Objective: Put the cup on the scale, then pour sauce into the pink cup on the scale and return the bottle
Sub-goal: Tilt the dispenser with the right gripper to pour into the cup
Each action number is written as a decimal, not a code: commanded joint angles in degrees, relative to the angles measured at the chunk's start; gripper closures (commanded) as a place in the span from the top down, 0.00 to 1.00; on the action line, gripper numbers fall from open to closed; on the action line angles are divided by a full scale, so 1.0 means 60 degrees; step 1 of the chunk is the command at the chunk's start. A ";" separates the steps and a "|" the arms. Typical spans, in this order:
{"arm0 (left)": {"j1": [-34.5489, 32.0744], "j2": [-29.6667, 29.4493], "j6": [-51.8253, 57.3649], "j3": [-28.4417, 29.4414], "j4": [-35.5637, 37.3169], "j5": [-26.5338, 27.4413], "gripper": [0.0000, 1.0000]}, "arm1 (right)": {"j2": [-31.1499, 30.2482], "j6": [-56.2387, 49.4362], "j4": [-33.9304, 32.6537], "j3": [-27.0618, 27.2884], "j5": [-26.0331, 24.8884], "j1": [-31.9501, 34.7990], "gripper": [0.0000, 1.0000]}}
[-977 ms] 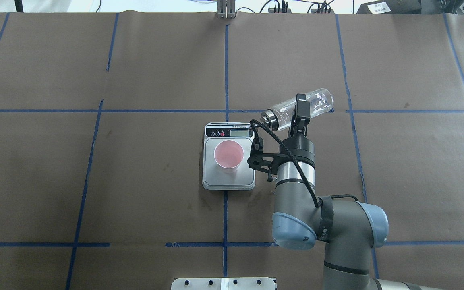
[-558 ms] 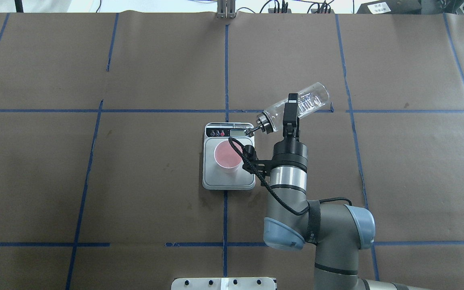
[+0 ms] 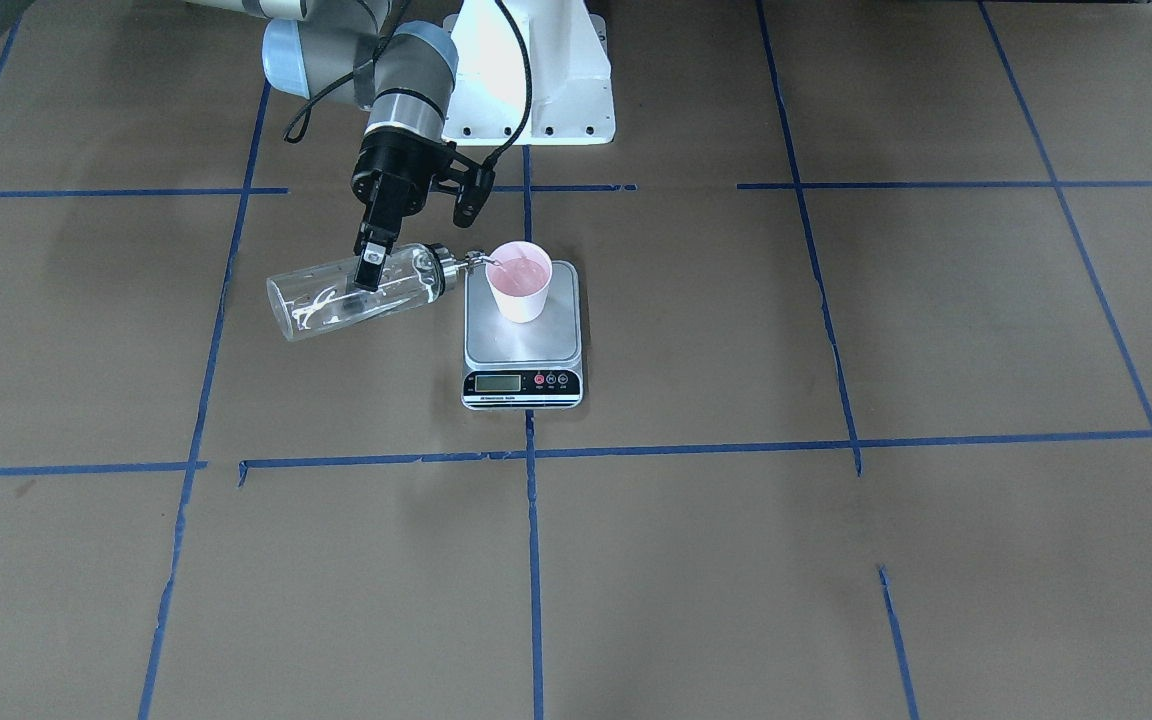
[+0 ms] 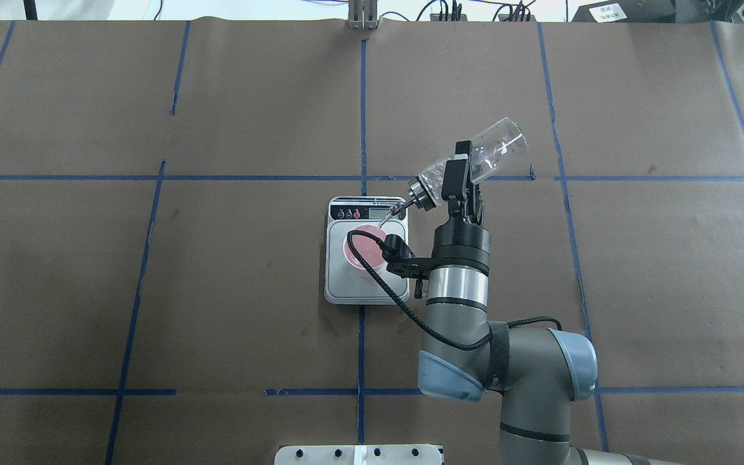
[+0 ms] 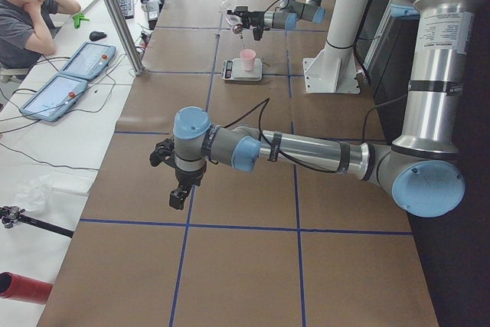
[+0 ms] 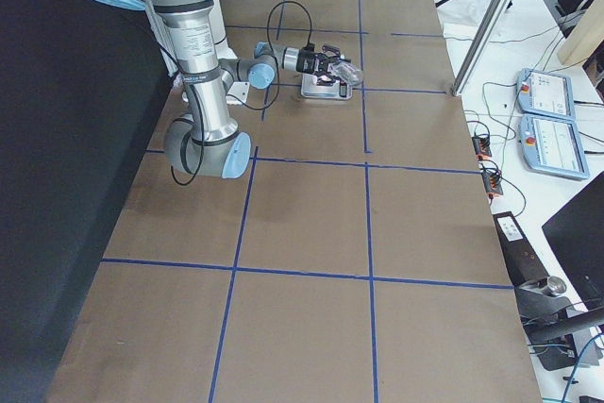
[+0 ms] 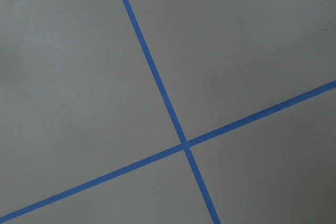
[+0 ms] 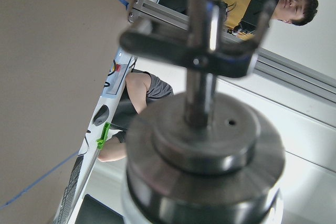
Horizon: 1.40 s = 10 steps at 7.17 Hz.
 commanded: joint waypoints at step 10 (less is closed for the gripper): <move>0.0000 -0.0090 -0.0039 -0.0124 0.0093 -0.0049 1.00 | -0.0166 0.0683 0.1303 -0.0089 -0.0031 -0.0308 0.00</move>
